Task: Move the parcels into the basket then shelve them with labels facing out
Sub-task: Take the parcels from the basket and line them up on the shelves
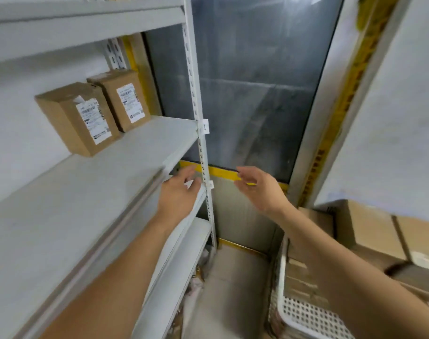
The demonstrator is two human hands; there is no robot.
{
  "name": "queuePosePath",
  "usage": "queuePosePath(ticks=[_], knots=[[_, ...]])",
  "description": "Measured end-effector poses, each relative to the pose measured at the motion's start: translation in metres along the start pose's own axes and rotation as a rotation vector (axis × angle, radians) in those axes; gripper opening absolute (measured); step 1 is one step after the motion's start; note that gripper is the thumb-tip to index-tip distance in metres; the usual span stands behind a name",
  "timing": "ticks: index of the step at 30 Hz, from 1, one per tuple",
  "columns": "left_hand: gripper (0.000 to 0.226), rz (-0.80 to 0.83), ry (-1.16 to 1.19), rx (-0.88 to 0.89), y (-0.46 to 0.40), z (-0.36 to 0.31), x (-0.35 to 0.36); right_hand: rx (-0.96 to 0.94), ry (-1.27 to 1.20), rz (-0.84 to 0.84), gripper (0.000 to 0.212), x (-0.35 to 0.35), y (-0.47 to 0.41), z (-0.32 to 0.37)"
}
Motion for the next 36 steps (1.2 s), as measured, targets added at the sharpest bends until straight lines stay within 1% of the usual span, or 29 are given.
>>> queuePosePath(ticks=[4, 10, 14, 17, 25, 31, 34, 36], knots=[[0.038, 0.156, 0.017, -0.013, 0.026, -0.028, 0.081, 0.104, 0.025, 0.0, 0.047, -0.047, 0.052, -0.068], [0.047, 0.347, 0.014, 0.003, 0.085, -0.089, 0.215, 0.282, 0.077, -0.023, 0.052, -0.133, 0.126, -0.172], [0.051, 0.452, 0.02, -0.027, 0.113, -0.117, 0.295, 0.357, 0.127, -0.018, 0.054, -0.18, 0.152, -0.224], [0.053, 0.5, -0.01, -0.069, 0.122, -0.125, 0.338, 0.414, 0.13, -0.051, 0.053, -0.204, 0.16, -0.254], [0.063, 0.673, -0.057, -0.069, 0.107, -0.133, 0.43, 0.567, 0.23, -0.095, 0.06, -0.231, 0.145, -0.328], [0.081, 0.869, -0.011, -0.209, 0.1, -0.114, 0.493, 0.727, 0.344, -0.092, 0.068, -0.226, 0.13, -0.371], [0.09, 0.93, 0.035, -0.284, 0.103, -0.109, 0.515, 0.774, 0.325, -0.098, 0.072, -0.223, 0.124, -0.38], [0.092, 0.969, 0.044, -0.319, 0.107, -0.107, 0.524, 0.785, 0.317, -0.109, 0.074, -0.222, 0.12, -0.384]])
Point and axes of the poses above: each hand's wrist, its own y-axis away from the middle knuckle, its own x-axis out of the palm, z = x × y, the point moved 6 cm from there along -y, towards the middle knuckle
